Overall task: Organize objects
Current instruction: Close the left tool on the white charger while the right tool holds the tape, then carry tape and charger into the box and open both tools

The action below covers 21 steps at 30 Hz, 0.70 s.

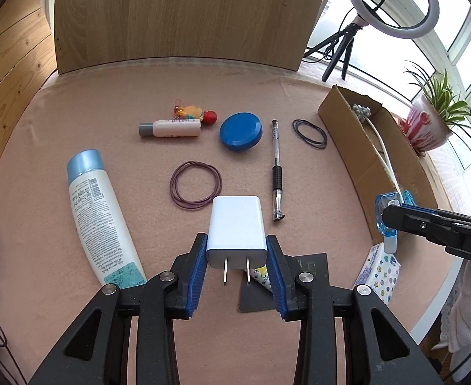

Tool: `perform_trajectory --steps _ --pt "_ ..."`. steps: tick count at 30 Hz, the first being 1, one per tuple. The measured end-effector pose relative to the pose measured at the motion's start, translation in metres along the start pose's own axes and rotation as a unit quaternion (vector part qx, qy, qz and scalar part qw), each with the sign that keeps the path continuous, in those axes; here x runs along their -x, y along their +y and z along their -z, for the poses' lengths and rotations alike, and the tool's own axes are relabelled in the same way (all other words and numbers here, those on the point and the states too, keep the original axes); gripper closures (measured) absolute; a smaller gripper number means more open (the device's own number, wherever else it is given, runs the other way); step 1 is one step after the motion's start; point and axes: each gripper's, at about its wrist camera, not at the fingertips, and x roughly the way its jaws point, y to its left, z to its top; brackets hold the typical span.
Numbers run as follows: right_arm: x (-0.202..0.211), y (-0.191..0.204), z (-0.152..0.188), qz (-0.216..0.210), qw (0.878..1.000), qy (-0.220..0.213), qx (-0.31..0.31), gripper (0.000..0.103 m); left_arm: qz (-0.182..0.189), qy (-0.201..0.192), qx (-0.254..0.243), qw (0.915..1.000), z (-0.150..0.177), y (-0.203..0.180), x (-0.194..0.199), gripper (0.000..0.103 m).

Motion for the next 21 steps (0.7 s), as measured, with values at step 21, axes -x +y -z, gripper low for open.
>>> perform_trajectory --steps 21 --pt "0.057 -0.108 -0.014 0.05 0.993 -0.062 -0.083 0.08 0.074 -0.017 -0.099 0.9922 -0.057 -0.152 -0.027 0.065"
